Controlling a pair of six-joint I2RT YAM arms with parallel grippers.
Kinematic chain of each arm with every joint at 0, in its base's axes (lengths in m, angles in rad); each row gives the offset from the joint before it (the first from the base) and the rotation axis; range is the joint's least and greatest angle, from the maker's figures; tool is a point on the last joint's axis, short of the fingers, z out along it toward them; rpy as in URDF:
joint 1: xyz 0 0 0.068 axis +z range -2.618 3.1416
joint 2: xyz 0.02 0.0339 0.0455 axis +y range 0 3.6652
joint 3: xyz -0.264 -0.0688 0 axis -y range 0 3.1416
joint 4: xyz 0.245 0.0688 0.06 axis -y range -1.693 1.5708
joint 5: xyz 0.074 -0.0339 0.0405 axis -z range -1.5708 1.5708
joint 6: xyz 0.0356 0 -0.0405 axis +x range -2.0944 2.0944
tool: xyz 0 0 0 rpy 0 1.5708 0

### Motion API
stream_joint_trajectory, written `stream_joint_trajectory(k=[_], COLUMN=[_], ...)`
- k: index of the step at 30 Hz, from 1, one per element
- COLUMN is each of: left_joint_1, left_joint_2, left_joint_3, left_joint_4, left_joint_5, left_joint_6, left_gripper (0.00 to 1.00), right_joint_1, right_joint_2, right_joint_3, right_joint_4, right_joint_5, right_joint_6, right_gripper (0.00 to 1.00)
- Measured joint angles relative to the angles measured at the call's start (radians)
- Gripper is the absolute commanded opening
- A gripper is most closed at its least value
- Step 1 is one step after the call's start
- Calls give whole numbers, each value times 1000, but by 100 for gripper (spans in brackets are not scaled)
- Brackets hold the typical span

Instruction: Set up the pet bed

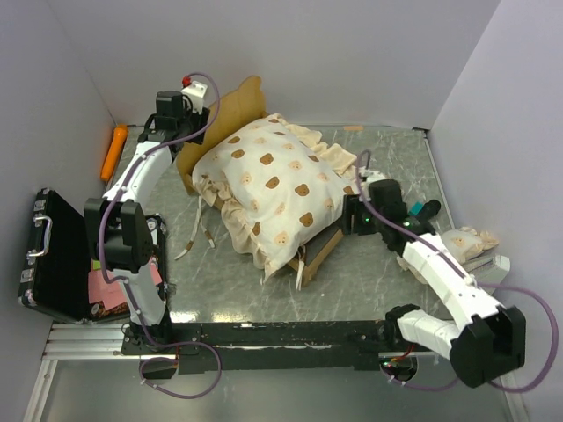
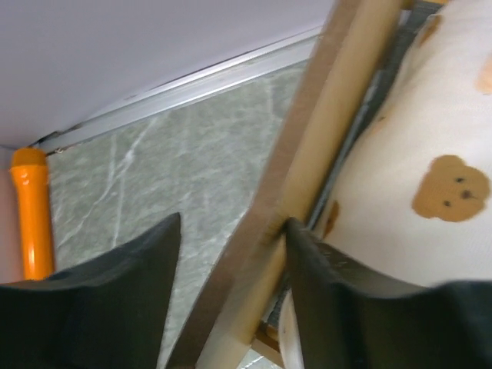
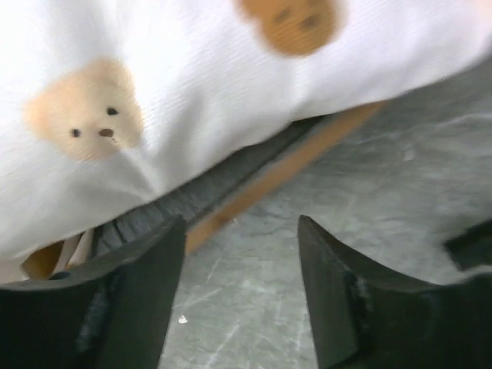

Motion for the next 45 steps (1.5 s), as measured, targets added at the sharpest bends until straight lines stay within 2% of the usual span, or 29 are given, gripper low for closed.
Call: stream_joint_trajectory(k=[3,6,9,13,17,21,24,26,28,30,31,38,45], left_joint_1=[9,15,23,26,6,-60,-158,-224,-262,-293,-303,-414,-564], left_joint_2=[-3,-25,-64,-149,-297,-433,-523,-562,-578,-580,-580,-582,-597], left_joint_3=[-3,-17,-19,-31,-126,-240,-354,-427,-467,-484,-486,-486,-486], left_joint_4=[12,13,1,-29,-58,-109,-147,-174,-201,-235,-245,-298,-368], left_joint_5=[-26,-33,-31,-7,32,76,135,178,209,230,232,260,304], left_joint_6=[-1,-1,-4,-13,-13,-12,-10,-15,-22,-30,-33,-9,92], left_gripper=[76,82,87,89,89,89,89,89,89,89,89,84,83], right_joint_1=[-106,-190,-206,-211,-229,-235,-235,-233,-232,-231,-231,-230,-229], right_joint_2=[-61,-91,-69,75,274,403,445,447,447,447,447,448,447], right_joint_3=[49,69,104,242,394,425,418,405,402,402,402,441,647], right_joint_4=[-45,-47,-43,7,29,24,14,16,17,16,16,-16,-51], right_joint_5=[-56,-69,-90,-97,-86,-131,-194,-237,-269,-295,-300,-307,-221], right_joint_6=[-55,-73,-78,-87,-118,-156,-177,-197,-216,-232,-244,-270,-294], right_gripper=[80,81,83,85,87,86,73,52,25,5,0,0,0])
